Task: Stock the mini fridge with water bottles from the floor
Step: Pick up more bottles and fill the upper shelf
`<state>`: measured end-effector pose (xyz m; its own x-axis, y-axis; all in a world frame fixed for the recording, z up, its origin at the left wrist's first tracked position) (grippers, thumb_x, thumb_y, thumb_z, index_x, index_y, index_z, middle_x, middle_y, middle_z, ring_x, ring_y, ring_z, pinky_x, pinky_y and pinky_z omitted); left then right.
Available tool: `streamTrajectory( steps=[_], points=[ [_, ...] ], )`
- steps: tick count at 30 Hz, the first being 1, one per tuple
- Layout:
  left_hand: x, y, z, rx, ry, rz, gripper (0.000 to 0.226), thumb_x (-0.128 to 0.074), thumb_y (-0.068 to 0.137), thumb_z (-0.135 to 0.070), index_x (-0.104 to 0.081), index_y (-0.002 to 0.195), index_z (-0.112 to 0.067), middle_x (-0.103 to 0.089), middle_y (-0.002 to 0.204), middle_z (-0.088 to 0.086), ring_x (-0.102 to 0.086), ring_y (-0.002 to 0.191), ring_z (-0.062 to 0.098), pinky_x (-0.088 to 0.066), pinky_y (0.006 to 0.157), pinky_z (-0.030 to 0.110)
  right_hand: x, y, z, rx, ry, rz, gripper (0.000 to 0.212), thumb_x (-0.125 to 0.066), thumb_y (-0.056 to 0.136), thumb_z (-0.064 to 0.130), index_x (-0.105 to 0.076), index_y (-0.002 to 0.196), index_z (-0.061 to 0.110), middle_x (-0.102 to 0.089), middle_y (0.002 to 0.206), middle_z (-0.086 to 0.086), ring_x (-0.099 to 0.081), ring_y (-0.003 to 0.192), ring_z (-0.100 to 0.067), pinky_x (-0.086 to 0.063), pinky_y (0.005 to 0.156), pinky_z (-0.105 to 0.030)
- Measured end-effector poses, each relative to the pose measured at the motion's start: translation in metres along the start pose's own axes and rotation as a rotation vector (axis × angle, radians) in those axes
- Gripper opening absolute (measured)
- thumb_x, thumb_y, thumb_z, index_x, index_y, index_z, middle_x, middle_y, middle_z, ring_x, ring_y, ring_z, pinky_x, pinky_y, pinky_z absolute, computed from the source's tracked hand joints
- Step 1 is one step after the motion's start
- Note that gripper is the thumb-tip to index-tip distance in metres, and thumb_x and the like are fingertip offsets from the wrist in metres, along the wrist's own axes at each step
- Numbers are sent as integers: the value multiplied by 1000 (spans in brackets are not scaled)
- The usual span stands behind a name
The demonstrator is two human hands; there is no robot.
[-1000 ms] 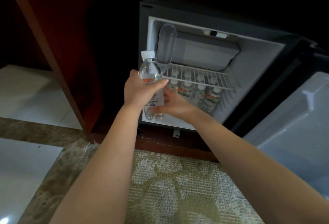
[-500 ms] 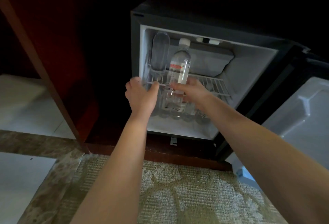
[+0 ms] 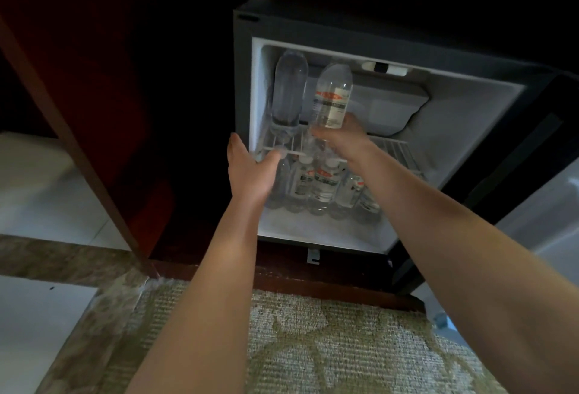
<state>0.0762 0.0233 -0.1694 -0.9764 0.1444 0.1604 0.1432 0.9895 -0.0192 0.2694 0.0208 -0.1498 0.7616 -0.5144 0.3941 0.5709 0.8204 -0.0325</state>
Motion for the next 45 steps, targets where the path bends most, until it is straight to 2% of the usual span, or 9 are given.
streamTrajectory(
  steps=[7,25,28,29,31,33,35,39,45],
  points=[
    [-1,5,5,-15,8,-23,91,-63,85,-31,-5,152,-16,-8,160,4,-13,146,21,-24,117,42,-16,18,-3,30,-5,-155,58,-85,65,19,-57,115,14,-67,101,1,-66,94,-16,-54,90,-37],
    [12,3,9,-7,42,29,83,-63,87,-31,-11,152,-28,-18,158,-3,-28,141,17,-33,107,29,-27,28,-8,74,133,-122,66,-80,72,23,-40,124,15,-61,110,-1,-61,108,-23,-48,98,-47],
    [15,0,9,12,34,53,79,-60,90,-30,-12,152,-27,-21,157,-3,-43,112,-2,-41,69,-2,-29,28,-9,26,162,-145,80,-85,64,30,-42,129,12,-65,113,-4,-63,107,-22,-49,98,-44],
    [16,-2,9,29,38,57,77,-59,91,-27,-13,152,-26,-23,156,-2,-44,91,-8,-36,50,-5,-27,23,-7,-2,176,-164,84,-85,65,28,-38,133,11,-63,118,-6,-61,110,-23,-48,99,-41],
    [17,-6,9,55,27,52,74,-57,92,-23,-14,152,-23,-34,150,-4,-41,64,-14,-32,41,-3,-22,14,-5,-53,189,-211,84,-81,74,23,-29,139,12,-56,127,-9,-57,115,-23,-46,100,-35],
    [19,-10,8,64,-2,33,70,-56,92,-24,-18,151,-20,-46,137,-8,-55,83,-17,-34,62,-5,-14,1,-4,-67,173,-256,77,-77,79,24,-29,138,12,-53,126,-8,-55,109,-21,-47,91,-30],
    [21,-16,3,65,10,25,67,-56,92,-28,-23,150,-20,-38,148,-2,-48,124,3,-33,83,8,-11,-17,-3,-24,93,-257,65,-72,84,25,-34,134,10,-56,108,-3,-54,97,-18,-42,79,-27],
    [23,-30,-17,46,68,20,61,-53,95,-24,-26,149,-14,-37,148,2,-47,77,-6,-34,48,-3,-12,-53,-3,6,-17,-189,43,-67,86,22,-49,124,12,-58,100,0,-56,89,-16,-44,73,-28],
    [21,-56,-36,-18,161,78,45,-55,90,-26,-47,131,-8,-54,115,0,-56,93,15,-48,78,30,6,-96,-6,-49,-32,-83,9,-66,81,13,-62,87,18,-68,77,-3,-65,62,-13,-59,72,-33]
  ],
)
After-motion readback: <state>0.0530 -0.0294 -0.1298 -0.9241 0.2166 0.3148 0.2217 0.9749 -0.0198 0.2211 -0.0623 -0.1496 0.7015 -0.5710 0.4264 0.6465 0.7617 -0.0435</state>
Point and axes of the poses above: each hand's wrist, its own y-axis towards the middle knuckle, its own x-axis out of the back of the hand, z = x × y, the point moved 2 cm from there along y, towards the middle knuckle
